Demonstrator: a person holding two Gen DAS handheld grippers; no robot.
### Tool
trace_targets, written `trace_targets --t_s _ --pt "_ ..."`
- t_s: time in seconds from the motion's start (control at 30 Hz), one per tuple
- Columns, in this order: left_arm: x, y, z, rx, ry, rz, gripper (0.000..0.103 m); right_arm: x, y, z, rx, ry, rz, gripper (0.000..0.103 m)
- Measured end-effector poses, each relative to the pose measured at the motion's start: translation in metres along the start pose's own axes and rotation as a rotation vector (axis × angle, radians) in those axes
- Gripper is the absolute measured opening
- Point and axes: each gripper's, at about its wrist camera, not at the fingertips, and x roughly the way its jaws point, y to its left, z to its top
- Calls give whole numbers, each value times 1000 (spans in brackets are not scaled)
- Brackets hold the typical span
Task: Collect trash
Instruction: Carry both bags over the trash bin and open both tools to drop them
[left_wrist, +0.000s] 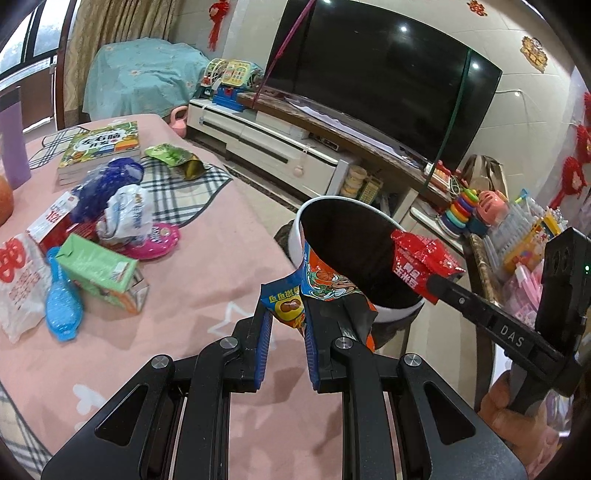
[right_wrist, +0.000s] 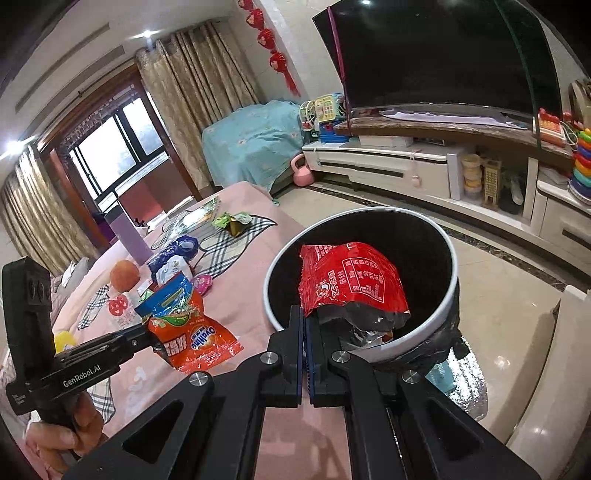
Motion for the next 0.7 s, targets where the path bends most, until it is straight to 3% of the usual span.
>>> trace_targets --t_s 0.7 --pt "49 -34 30 47 33 -7 16 17 -33 17 24 27 -21 1"
